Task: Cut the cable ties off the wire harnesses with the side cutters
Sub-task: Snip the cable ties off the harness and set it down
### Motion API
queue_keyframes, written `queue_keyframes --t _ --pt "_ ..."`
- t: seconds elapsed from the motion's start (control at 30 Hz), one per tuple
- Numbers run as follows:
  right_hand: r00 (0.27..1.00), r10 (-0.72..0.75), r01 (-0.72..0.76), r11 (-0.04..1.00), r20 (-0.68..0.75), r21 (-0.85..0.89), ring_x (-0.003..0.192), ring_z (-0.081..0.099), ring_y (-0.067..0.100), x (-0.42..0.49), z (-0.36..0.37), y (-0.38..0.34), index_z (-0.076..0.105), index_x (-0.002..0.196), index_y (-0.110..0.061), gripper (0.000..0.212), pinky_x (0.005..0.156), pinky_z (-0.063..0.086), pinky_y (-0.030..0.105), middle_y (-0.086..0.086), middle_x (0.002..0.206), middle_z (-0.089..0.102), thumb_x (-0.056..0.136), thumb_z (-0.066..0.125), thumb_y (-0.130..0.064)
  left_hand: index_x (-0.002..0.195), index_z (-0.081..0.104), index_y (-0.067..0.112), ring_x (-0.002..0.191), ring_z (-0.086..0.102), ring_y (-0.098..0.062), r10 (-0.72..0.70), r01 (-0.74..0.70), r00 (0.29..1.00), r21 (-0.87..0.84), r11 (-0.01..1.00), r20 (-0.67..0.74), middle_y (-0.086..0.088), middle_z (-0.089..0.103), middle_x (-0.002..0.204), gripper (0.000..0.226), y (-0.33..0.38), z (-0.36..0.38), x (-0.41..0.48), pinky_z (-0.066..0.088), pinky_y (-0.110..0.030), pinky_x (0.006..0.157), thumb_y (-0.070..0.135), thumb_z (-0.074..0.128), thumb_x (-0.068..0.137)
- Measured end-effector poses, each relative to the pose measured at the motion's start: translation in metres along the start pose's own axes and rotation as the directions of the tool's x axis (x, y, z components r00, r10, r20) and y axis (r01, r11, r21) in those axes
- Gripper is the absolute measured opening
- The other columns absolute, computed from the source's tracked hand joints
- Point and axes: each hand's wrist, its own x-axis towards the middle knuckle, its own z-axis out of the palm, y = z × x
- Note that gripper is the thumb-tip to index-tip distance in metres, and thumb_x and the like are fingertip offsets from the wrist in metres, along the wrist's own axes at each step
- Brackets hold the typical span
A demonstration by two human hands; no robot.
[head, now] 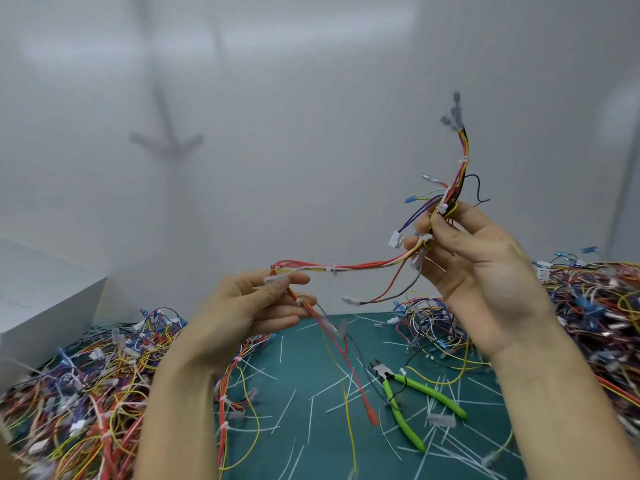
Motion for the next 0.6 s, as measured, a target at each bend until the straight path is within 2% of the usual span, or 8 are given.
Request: queue_keyframes --t 0.1,0.17,0.2,0.27,0.33,0.43,0.5,0.6 --pt "1.0 -0.022 0.022 0.999 0.015 -0.037 0.065 0.066 0.015 0.0 -0.002 -0.002 0.061 0.091 -0.015 0.009 0.057 0.053 0.021 0.001 0.075 0.064 0.084 0.058 -0.012 0.111 0.072 0.008 0.086 0.072 -0.016 -0.135 0.105 0.988 0.32 0.942 0.073 -0.008 0.075 0.101 0.023 -0.012 -0.001 0.006 0.056 -0.022 0.076 0.001 0.061 0.092" --pt "0.999 -0.039 0.041 0.995 0.024 -0.095 0.065 0.064 0.015 -0.001 -0.003 -0.002 0.061 0.092 -0.016 0.011 0.057 0.052 0.021 0.001 0.075 0.063 0.091 0.054 -0.007 0.119 0.069 0.007 0.095 0.066 -0.011 -0.219 0.09 0.966 0.622 0.778 0.135 -0.004 0.073 0.109 0.039 -0.018 -0.001 0.01 0.054 -0.024 0.084 -0.013 0.055 0.089" --pt "0.999 -0.047 0.05 0.99 0.025 -0.132 0.065 0.063 0.015 -0.001 -0.003 -0.002 0.061 0.092 -0.017 0.015 0.057 0.051 0.02 0.001 0.075 0.062 0.094 0.052 -0.005 0.124 0.067 0.01 0.104 0.065 -0.009 -0.237 0.061 0.96 0.719 0.692 0.147 -0.002 0.071 0.116 0.046 -0.019 0.001 0.011 0.052 -0.026 0.094 -0.014 0.05 0.089" --pt "0.997 -0.069 0.071 0.974 0.018 -0.215 0.064 0.061 0.014 -0.001 -0.003 0.0 0.062 0.09 -0.018 0.022 0.056 0.049 0.019 -0.001 0.073 0.062 0.097 0.05 -0.002 0.131 0.062 0.015 0.12 0.058 -0.006 -0.176 0.03 0.98 0.801 0.599 0.095 0.002 0.066 0.128 0.048 -0.015 0.008 0.014 0.041 -0.024 0.108 -0.009 0.045 0.093" --pt "0.994 -0.106 0.104 0.94 0.011 -0.325 0.063 0.06 0.012 -0.001 -0.001 0.003 0.063 0.089 -0.022 0.027 0.055 0.048 0.017 -0.004 0.071 0.063 0.098 0.049 0.0 0.131 0.062 0.017 0.119 0.058 -0.005 0.028 -0.01 1.0 0.79 0.613 -0.009 0.005 0.066 0.128 0.039 -0.004 0.017 0.012 0.039 -0.023 0.108 0.003 0.048 0.098" --pt "0.989 -0.134 0.147 0.882 0.059 -0.447 0.062 0.057 0.007 0.001 0.005 0.009 0.064 0.089 -0.022 0.032 0.056 0.047 0.015 -0.008 0.07 0.062 0.098 0.049 0.005 0.114 0.071 0.02 0.105 0.067 -0.005 0.306 -0.226 0.947 0.478 0.849 -0.096 0.008 0.075 0.108 0.025 0.018 0.031 0.003 0.051 -0.03 0.099 0.011 0.056 0.097" --pt "0.983 -0.128 0.177 0.835 0.128 -0.522 0.064 0.057 0.004 0.001 0.011 0.015 0.064 0.089 -0.023 0.035 0.06 0.048 0.015 -0.008 0.073 0.061 0.097 0.049 0.008 0.106 0.075 0.02 0.102 0.07 -0.009 0.38 -0.346 0.921 0.265 0.9 -0.089 0.008 0.076 0.101 0.02 0.033 0.042 -0.005 0.057 -0.029 0.089 0.015 0.06 0.094" --pt "0.962 -0.083 0.239 0.71 0.258 -0.662 0.07 0.061 0.009 -0.002 0.019 0.022 0.067 0.098 -0.026 0.033 0.066 0.051 0.025 -0.008 0.077 0.067 0.095 0.053 0.004 0.101 0.076 0.022 0.099 0.071 -0.012 0.359 -0.353 0.933 0.203 0.913 0.007 0.006 0.077 0.097 0.017 0.04 0.058 -0.011 0.058 -0.027 0.084 0.024 0.068 0.086"
